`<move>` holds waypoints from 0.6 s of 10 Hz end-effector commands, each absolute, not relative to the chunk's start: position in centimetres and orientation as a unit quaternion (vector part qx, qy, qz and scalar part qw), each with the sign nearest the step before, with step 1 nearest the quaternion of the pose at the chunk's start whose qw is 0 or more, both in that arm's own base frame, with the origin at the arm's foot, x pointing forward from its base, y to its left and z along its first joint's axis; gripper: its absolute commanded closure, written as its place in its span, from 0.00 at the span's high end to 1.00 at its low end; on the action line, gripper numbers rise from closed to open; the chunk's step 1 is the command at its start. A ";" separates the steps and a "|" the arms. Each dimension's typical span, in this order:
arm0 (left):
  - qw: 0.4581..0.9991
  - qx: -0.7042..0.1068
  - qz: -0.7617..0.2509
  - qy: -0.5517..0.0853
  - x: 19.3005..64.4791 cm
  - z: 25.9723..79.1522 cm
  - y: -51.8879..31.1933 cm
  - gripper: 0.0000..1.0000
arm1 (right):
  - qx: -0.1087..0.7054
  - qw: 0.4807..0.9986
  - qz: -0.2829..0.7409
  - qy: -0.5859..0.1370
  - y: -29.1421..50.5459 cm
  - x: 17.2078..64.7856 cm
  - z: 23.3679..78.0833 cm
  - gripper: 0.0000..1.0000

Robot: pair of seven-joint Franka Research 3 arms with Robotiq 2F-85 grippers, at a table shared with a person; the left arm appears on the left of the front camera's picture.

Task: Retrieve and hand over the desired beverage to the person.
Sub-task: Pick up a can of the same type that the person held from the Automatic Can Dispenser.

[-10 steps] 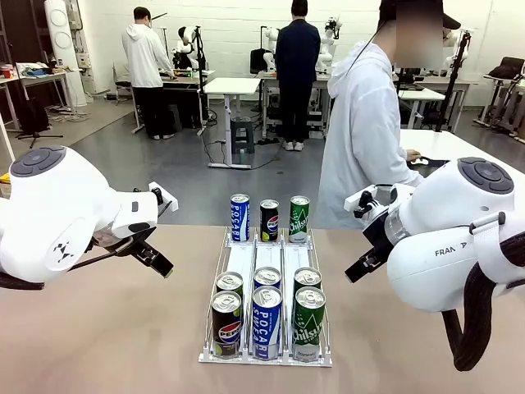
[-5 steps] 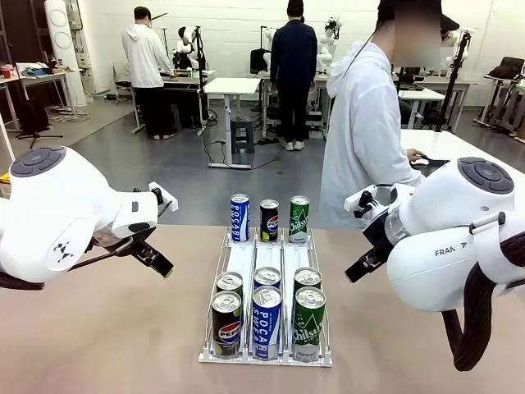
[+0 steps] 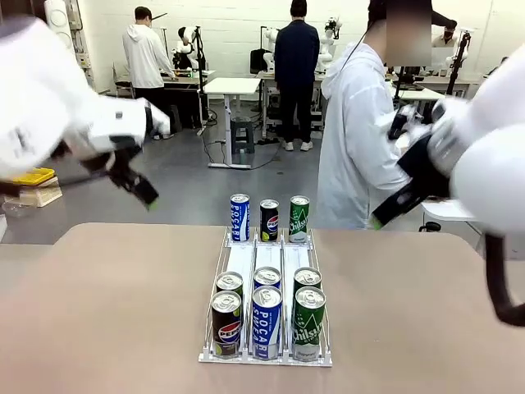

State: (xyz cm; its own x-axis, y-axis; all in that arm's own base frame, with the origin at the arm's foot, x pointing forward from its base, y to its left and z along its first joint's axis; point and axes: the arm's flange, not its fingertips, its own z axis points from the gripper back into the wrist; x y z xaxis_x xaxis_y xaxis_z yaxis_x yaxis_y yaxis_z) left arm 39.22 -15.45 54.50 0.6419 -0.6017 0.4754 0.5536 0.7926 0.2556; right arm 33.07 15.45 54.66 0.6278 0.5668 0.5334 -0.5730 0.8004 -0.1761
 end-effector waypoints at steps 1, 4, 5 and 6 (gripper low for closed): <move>0.901 0.070 -0.326 -0.278 39.5 58.7 -16.4 1.00 | -0.006 0.913 0.315 -0.259 16.2 32.4 59.8 1.00; 0.900 0.056 -0.323 -0.288 38.5 60.7 -16.3 1.00 | -0.085 0.921 0.262 -0.277 16.7 31.2 61.5 1.00; 0.900 0.056 -0.323 -0.288 38.5 60.7 -16.3 1.00 | -0.003 0.911 0.315 -0.267 15.6 30.6 62.7 1.00; 0.900 0.056 -0.323 -0.288 38.5 60.7 -16.3 1.00 | -0.003 0.911 0.315 -0.267 15.6 30.6 62.7 1.00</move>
